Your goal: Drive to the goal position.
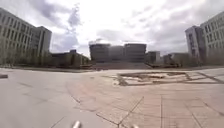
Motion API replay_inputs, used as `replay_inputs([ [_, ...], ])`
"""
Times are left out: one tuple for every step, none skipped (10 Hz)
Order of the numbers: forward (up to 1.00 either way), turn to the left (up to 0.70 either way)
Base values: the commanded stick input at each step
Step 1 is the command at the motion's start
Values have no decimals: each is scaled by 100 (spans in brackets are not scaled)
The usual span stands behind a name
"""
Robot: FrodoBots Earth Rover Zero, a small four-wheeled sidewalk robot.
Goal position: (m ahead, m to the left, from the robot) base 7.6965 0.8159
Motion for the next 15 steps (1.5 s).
replay_inputs([
  [70, 0],
  [70, 0],
  [70, 0],
  [70, 0],
  [70, 0],
  [70, 0],
  [70, 0],
  [70, 0],
  [70, 0],
  [70, 0],
  [70, 0],
  [70, 0],
  [70, 0],
  [70, 0],
  [70, 0],
])
